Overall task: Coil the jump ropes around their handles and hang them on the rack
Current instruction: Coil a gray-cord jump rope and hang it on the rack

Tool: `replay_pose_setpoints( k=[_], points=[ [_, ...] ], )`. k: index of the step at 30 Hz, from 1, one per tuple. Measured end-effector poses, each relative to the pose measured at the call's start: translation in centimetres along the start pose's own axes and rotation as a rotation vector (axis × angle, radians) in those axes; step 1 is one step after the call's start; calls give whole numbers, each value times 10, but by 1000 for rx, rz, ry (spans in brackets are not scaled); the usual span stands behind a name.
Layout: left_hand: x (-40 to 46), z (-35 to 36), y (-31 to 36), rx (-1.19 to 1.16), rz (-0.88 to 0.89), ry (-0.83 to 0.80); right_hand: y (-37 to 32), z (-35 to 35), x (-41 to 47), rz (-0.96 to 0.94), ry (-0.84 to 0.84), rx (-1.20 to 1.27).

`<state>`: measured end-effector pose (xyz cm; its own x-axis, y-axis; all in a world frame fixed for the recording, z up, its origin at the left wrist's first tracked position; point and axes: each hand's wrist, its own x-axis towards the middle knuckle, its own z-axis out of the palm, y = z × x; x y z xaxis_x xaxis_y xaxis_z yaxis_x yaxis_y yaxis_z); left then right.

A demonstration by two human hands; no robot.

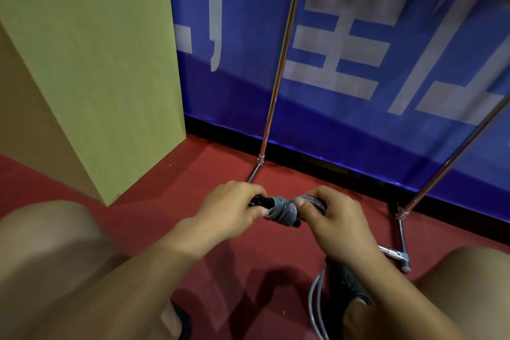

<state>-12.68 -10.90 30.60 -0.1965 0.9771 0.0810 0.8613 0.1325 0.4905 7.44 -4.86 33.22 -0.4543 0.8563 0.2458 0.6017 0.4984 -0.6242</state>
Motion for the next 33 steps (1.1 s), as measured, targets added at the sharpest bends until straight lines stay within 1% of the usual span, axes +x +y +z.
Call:
replay_pose_setpoints(
  k=[5, 12, 15, 18, 20, 22, 25, 27, 28, 30, 31, 33],
  points=[
    [-9, 0, 10, -37, 185, -133, 8, -8, 8, 30, 48, -69],
    [-14, -10, 16, -302, 252, -223, 9, -23, 17, 80, 25, -48],
    [-17, -14, 19, -451, 267, -302, 10, -29, 20, 104, -19, 40],
    [-20, -20, 23, -612, 284, -364, 10, -29, 21, 93, -90, 185],
    [-21, -24, 25, -730, 296, -393, 9, -31, 21, 77, -110, 303],
    [-22, -26, 25, -843, 296, -382, 10, -32, 21, 54, -105, 406],
    [-22, -26, 25, -988, 288, -326, 12, -28, 23, 12, -96, 455],
    [-21, -25, 26, -1073, 269, -284, 6, -25, 22, -5, -133, 475],
    [-20, -24, 25, -1109, 245, -258, 6, -21, 22, -17, -171, 432],
    [-18, -22, 24, -1163, 187, -197, 2, -9, 16, -21, -242, 216],
    [-17, -20, 23, -1182, 158, -164, -1, -3, 11, -45, -224, 156],
    [-15, -17, 23, -1210, 104, -106, -5, 7, 4, -85, -186, 185]
  ],
)
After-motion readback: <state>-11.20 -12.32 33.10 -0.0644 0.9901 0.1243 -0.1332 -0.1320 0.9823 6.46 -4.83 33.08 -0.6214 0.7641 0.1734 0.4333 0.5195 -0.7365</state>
